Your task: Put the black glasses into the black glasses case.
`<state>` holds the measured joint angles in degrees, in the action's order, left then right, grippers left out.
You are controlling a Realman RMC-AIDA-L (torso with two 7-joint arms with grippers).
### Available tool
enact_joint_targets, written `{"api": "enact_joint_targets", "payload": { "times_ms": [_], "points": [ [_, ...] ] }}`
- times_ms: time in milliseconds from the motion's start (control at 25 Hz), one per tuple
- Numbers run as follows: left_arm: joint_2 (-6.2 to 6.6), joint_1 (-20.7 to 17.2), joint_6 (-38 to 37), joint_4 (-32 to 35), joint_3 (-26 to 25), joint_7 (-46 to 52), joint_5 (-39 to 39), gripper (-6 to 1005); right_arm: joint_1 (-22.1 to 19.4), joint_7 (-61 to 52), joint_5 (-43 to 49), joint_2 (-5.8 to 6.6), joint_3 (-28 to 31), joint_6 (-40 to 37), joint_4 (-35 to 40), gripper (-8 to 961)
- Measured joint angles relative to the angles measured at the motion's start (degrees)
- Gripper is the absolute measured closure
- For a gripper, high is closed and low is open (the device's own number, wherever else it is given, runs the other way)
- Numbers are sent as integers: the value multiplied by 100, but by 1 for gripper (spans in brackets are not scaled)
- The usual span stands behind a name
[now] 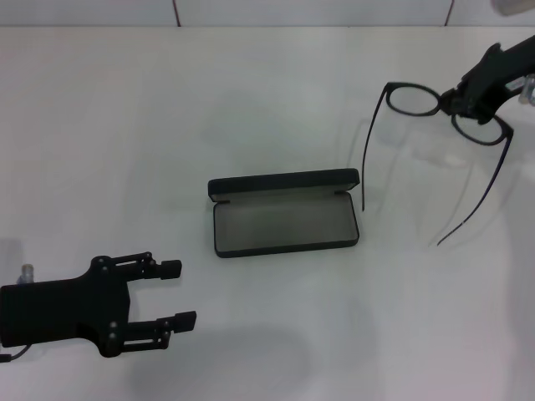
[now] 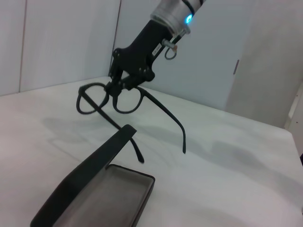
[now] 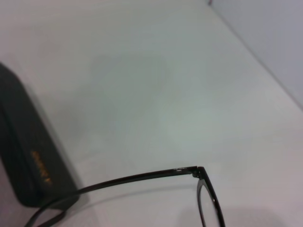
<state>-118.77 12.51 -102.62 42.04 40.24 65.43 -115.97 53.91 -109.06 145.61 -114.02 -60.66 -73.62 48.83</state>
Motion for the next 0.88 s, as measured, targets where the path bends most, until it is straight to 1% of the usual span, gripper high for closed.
{"api": "enact_joint_targets", "payload": {
  "times_ms": [120,320,440,560,680,800,880],
  "points": [
    [17,-7,-9,-2,-10,82,7,263,-50,-203,31,33,19,-99,246,896],
    [44,27,-64,-3,-16,358,146,263,-490,-607,43,77,70,-342,1210,897],
    [84,1,-177,-3,-17,386,366,264,-623,-672,-67,126,342,-699,1654,897],
    [106,-24,-239,-3,-17,526,617,264,-670,-617,-223,137,792,-1073,1846,897],
    [122,-25,-259,-3,-27,762,812,265,-736,-532,-577,167,1161,-1270,1892,897],
    [125,-4,-288,-3,-34,1036,1011,266,-886,-500,-1176,200,1280,-1347,1878,897],
    [126,25,-307,-3,-34,1459,1273,266,-1021,-487,-1536,178,1285,-1335,1846,897]
  ]
}}
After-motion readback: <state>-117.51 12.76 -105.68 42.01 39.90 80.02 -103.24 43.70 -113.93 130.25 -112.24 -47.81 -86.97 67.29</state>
